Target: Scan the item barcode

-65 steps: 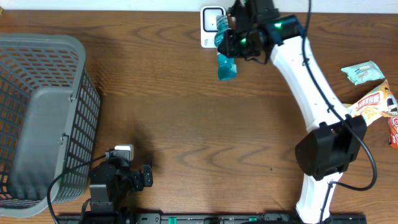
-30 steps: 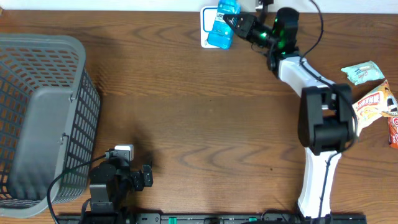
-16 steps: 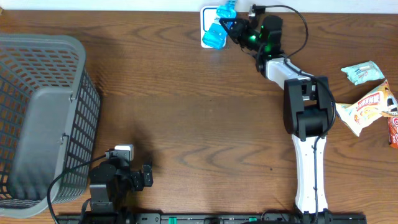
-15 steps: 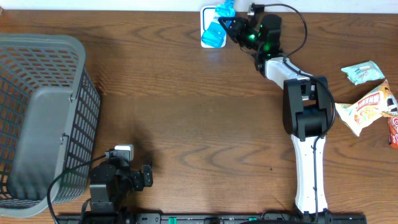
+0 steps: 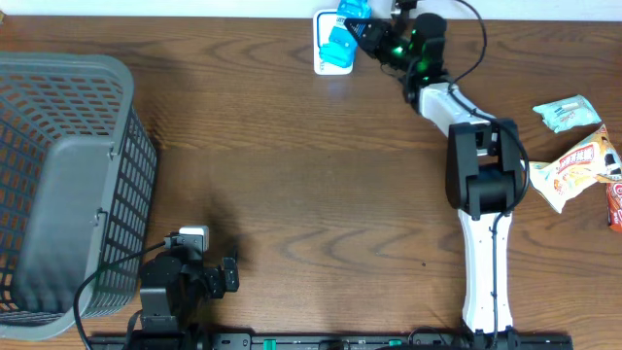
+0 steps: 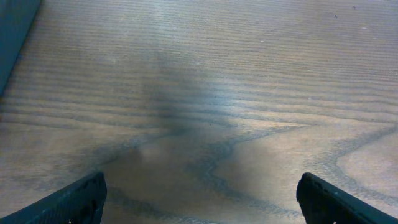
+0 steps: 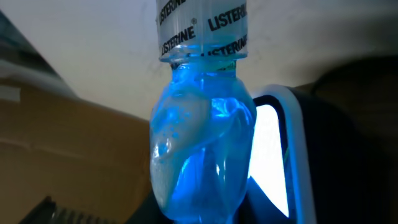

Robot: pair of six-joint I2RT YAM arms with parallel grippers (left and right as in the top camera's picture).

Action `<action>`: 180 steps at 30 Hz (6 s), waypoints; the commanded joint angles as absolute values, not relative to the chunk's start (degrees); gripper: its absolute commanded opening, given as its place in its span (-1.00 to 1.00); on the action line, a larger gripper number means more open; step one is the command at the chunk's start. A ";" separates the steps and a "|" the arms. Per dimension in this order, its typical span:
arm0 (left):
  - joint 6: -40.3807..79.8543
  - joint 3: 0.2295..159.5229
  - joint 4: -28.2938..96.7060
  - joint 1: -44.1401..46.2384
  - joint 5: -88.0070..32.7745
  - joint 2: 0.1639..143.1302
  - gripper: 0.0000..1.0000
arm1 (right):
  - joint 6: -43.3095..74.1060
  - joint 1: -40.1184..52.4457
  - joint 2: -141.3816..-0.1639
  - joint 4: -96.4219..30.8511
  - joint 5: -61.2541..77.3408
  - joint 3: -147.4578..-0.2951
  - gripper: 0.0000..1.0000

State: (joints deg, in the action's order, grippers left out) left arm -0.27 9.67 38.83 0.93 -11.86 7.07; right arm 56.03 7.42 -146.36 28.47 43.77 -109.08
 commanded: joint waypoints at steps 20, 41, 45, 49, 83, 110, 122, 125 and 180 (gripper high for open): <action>-0.84 9.37 39.48 0.95 -11.94 6.98 0.96 | 8.38 -12.43 -115.59 -52.25 -9.76 -111.50 -0.96; -0.84 9.37 39.48 0.95 -11.94 6.98 0.96 | 23.42 -7.40 -124.20 -50.98 -7.77 -109.71 0.99; -0.84 9.37 39.51 0.95 -11.94 6.98 0.96 | 26.98 -0.95 -127.37 -50.06 -19.51 -109.71 0.99; -0.84 9.37 39.48 0.95 -11.94 6.98 0.96 | 32.08 3.16 -130.76 -49.65 -28.64 -109.71 0.99; -0.84 9.37 39.51 0.95 -11.94 6.98 0.96 | 26.09 -12.67 -142.71 -51.29 -24.43 -109.73 -0.37; -0.84 9.37 39.51 0.95 -11.94 6.98 0.96 | -16.38 -12.80 -125.58 -46.94 14.48 -109.82 0.98; -0.84 9.37 39.51 0.95 -11.94 6.98 0.96 | -41.43 -11.33 -130.45 -37.74 18.98 -109.84 0.98; -0.84 9.37 39.48 0.95 -11.94 6.98 0.95 | -41.43 -11.57 -130.45 -34.37 21.43 -110.37 0.98; -0.84 9.37 39.48 0.95 -11.94 6.98 0.96 | -24.97 -34.13 -141.23 -52.75 -10.13 -124.66 0.05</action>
